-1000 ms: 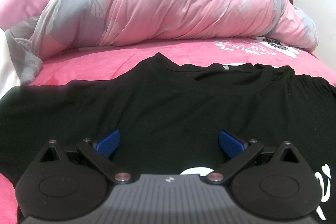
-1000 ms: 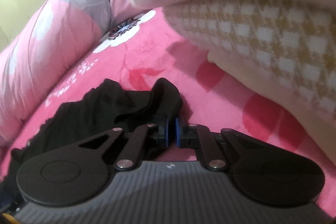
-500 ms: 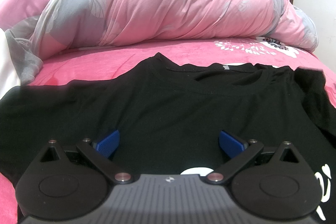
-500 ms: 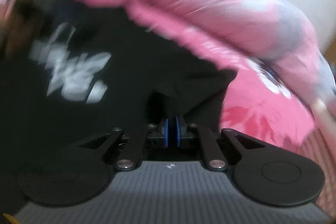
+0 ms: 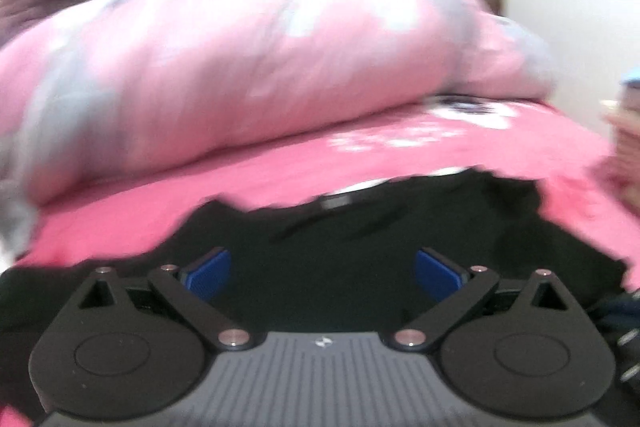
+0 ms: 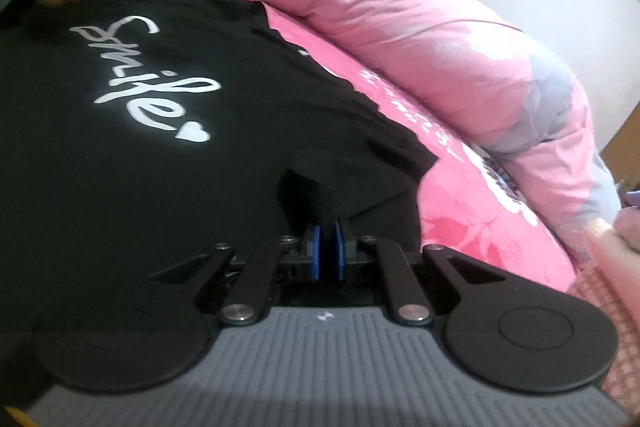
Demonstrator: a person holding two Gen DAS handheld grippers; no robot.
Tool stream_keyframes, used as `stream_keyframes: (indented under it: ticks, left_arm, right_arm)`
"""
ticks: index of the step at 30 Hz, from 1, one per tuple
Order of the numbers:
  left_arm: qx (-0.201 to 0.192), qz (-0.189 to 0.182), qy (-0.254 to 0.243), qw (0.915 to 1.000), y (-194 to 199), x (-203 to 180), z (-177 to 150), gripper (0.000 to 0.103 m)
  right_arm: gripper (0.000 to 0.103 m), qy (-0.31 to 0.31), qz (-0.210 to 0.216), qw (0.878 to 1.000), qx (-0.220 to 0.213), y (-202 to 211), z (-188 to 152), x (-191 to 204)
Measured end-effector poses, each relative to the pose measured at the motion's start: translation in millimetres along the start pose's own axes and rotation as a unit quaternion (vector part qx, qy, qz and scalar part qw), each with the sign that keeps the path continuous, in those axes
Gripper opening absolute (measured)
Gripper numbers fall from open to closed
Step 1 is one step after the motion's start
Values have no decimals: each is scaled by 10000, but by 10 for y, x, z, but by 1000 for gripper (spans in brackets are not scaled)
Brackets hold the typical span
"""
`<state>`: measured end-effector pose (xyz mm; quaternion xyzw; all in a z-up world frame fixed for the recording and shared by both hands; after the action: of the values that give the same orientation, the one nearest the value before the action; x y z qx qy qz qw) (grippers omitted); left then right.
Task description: Fold clothes
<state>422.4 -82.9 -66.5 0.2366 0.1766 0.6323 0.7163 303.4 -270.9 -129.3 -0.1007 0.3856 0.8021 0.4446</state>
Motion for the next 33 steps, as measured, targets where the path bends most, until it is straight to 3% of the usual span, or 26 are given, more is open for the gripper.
stream_keyframes:
  ticks: [2, 5, 7, 10, 12, 13, 14, 19, 21, 26, 30, 33]
  left_arm:
    - [279, -450, -15, 9986, -161, -210, 132, 97]
    - [518, -1004, -14, 9936, -391, -449, 239, 87]
    - [606, -1192, -44, 9910, -528, -551, 277, 72]
    - [742, -1412, 160, 9871, -640, -553, 275, 66]
    - [818, -1527, 321, 9844, -707, -529, 276, 66]
    - [856, -1584, 402, 9828, -741, -517, 276, 65]
    - [888, -1635, 488, 9813, -771, -500, 278, 64]
    - [920, -1915, 698, 9747, -834, -440, 304, 55]
    - [885, -2035, 685, 9727, -841, -445, 321, 54]
    - [828, -2307, 647, 9673, -814, -416, 336, 53]
    - [718, -2237, 150, 9719, -768, -498, 306, 66]
    - [651, -2234, -228, 9723, -762, -625, 277, 67]
  right_arm:
    - [8, -34, 190, 9997, -129, 44, -13, -31]
    - [15, -472, 823, 9945, -446, 163, -37, -184]
    - [20, -1003, 1196, 9851, -716, 260, -79, -393]
    - [32, -2060, 1579, 9597, -1077, 380, -188, -781]
    - [44, -3203, 1466, 9284, -1181, 385, -351, -1138]
    - [44, -3758, 1402, 9078, -1227, 387, -433, -1317]
    - [44, -3979, 1405, 8984, -1215, 372, -469, -1372]
    - [42, -4284, 1594, 8836, -1018, 252, -530, -1343]
    - [29, -4404, 1668, 8772, -938, 204, -554, -1332]
    - [20, -4697, 1853, 8600, -738, 84, -615, -1303]
    - [18, -4925, 1998, 8451, -577, -11, -663, -1280]
    - [18, -4985, 2054, 8407, -505, -53, -684, -1260]
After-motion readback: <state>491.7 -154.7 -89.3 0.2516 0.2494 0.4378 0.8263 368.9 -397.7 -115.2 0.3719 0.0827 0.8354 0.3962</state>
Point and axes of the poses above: each gripper's, at about its wrist camera, not at the fingertips, and y roughly against the way its jaws point, x to its left, z to its top, the point moved 1 cm from there along -y, roughly the way its jaws point, and after that the axes turned 2 degrees about z, right-handed, at the moved point
